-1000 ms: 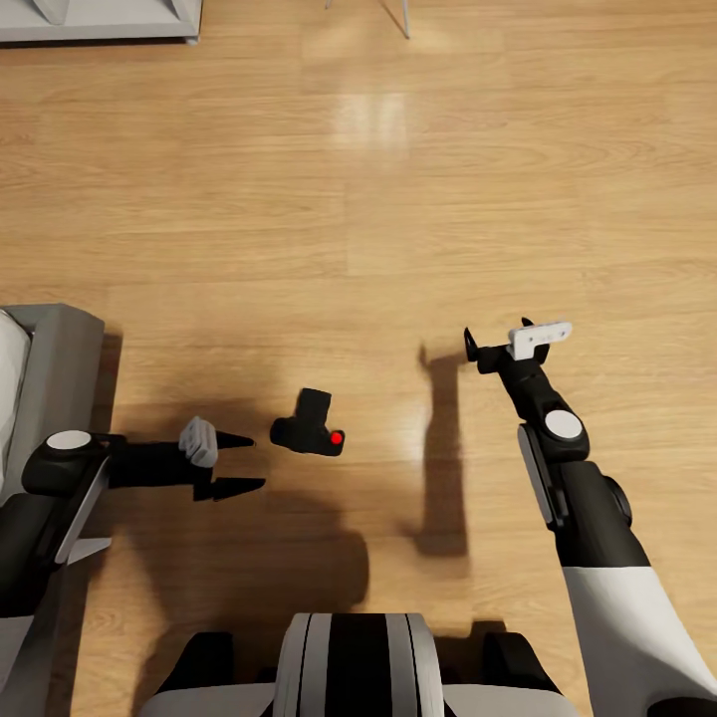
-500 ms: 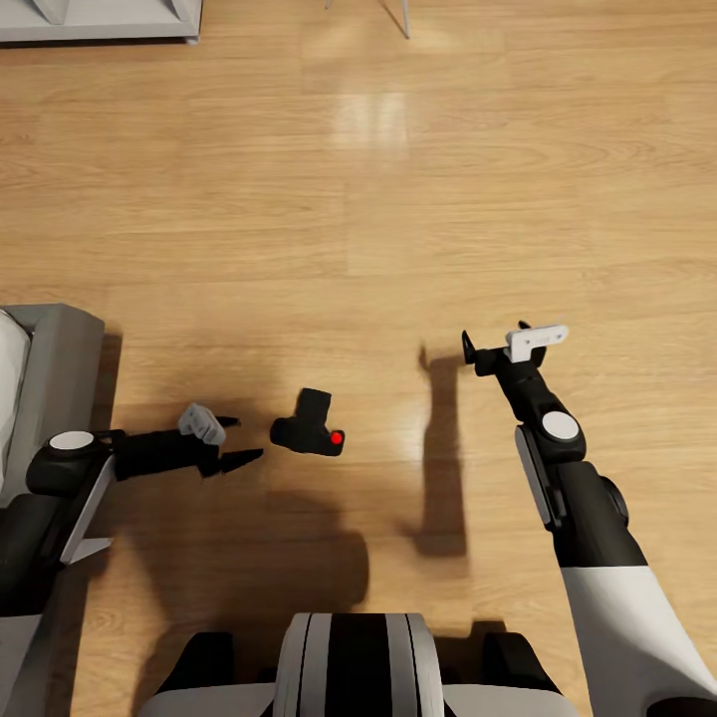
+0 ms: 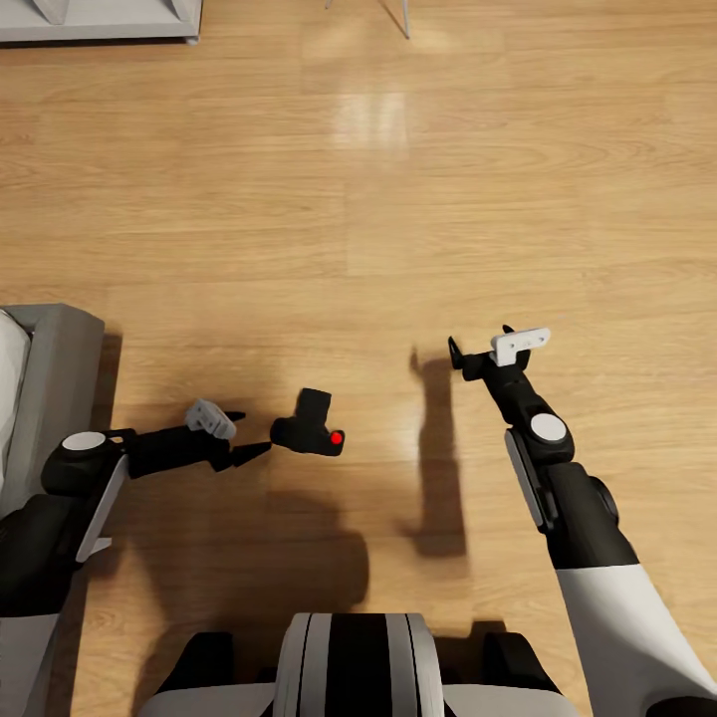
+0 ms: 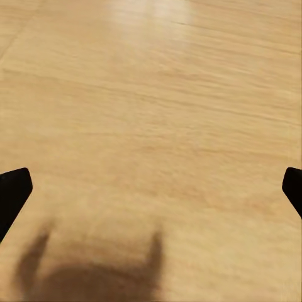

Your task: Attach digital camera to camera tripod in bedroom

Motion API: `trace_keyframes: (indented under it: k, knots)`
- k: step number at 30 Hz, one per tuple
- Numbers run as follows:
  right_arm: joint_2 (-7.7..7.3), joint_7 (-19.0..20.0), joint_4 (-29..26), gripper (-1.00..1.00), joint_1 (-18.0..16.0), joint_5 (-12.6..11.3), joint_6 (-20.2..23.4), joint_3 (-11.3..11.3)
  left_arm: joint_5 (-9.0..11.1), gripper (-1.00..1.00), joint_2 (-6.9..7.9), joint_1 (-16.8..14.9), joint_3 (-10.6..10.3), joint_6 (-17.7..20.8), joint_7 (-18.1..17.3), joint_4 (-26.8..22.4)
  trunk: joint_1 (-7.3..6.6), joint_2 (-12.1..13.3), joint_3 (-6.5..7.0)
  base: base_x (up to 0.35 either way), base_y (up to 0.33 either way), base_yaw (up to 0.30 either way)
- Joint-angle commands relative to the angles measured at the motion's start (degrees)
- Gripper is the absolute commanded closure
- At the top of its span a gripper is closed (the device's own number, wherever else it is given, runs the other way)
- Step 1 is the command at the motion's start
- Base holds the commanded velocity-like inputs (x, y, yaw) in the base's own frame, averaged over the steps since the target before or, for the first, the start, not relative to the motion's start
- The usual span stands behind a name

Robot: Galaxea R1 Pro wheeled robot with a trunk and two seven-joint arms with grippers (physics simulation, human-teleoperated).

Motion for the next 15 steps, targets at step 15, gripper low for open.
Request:
trace_keyframes:
  k: [15]
  knots:
    - [-0.03, 0.13, -0.06, -1.0, -0.01, 0.54, 0.27, 1.03, 0.04, -1.0, -0.22, -0.03, 0.3, -0.41, 0.48, 0.41, -0.01, -0.01, -0.03, 0.0, 0.0, 0.0]
